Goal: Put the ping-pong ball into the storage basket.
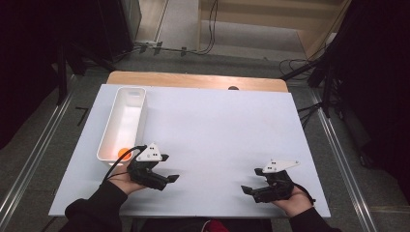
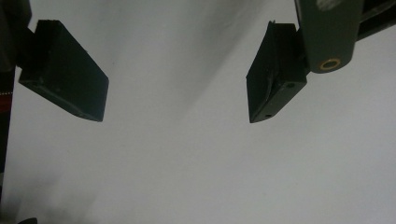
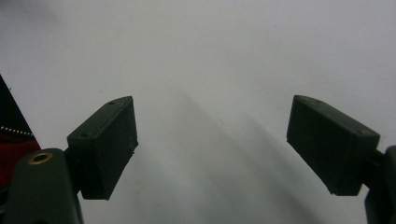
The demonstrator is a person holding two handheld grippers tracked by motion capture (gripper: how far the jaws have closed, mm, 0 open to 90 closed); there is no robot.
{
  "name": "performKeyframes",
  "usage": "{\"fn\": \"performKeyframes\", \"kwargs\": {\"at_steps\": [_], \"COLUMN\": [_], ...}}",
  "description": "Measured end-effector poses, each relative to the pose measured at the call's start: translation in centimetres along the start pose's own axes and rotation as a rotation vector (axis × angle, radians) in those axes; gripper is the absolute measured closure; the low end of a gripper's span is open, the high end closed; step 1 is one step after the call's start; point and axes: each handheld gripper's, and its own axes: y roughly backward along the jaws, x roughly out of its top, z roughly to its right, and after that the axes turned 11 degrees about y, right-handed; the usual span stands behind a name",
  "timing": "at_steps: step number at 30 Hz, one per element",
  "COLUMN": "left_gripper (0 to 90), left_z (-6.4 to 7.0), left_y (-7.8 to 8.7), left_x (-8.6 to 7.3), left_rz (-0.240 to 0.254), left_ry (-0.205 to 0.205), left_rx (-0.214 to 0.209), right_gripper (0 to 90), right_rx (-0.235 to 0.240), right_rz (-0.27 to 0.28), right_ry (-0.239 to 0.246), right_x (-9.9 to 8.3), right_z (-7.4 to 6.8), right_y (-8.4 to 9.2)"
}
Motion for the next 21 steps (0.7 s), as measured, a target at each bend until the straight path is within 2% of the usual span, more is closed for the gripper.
{"fn": "performKeyframes", "kwargs": {"at_steps": [6,13,17,21], "left_gripper": [21.4,21.4,21.4,21.4], "left_z": [0.1,-0.2,-0.3,-0.3], "left_y": [0.7,1.1,1.6,1.7], "left_x": [-0.4,-1.1,-1.4,-1.6], "left_rz": [0.014,0.007,0.021,0.017], "left_ry": [0.005,0.001,0.019,0.017], "left_rx": [-0.009,-0.007,-0.029,-0.030], "right_gripper": [15.0,15.0,14.9,15.0], "right_rx": [0.000,0.000,0.000,0.000], "right_rz": [0.002,0.001,0.000,0.000], "right_ry": [-0.002,0.002,0.004,0.004], "right_x": [0.0,0.0,0.0,0.0], "right_z": [0.0,0.0,0.0,0.0], "right_y": [0.0,0.0,0.0,0.0]}}
